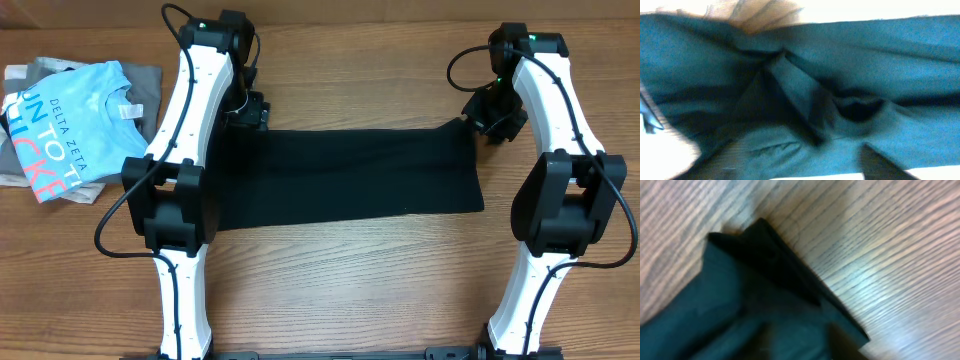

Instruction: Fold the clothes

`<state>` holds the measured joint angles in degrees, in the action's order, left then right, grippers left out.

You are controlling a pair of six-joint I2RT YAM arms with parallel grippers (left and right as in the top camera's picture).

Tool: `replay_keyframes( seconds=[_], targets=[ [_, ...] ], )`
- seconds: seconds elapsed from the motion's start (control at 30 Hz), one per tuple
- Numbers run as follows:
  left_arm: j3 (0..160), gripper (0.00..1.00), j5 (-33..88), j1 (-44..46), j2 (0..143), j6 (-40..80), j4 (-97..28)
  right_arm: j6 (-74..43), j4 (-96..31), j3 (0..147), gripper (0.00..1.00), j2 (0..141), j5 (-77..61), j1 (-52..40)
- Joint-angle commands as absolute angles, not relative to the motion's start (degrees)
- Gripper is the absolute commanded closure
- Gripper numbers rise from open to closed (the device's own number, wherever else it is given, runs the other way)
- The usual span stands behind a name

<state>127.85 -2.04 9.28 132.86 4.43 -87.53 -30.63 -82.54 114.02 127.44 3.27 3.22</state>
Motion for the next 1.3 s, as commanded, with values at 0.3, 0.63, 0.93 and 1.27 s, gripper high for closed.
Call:
replay_keyframes(
  seconds=[0.3,0.63,0.93,1.27],
  targets=[
    [128.42,0.01,2.02,9.04,131.87,2.63,-83.22,-25.61,-81.52,115.37,0.0,125.05,4.36,3.22],
    [126.74,0.16,10.9,9.08,131.87,-0.95,-89.3,-24.99,-81.49,115.37,0.0,125.05,-0.6,3.09],
    [117.71,0.1,0.05,7.16,131.87,11.46,-81.78,-24.99,-80.86,115.37,0.0,125.05,-1.17,1.04],
    [111.96,0.14,0.01,5.32,131.87,14.44,-77.25,-23.53,-78.98,115.37,0.0,125.05,-1.19,-0.69]
  ],
)
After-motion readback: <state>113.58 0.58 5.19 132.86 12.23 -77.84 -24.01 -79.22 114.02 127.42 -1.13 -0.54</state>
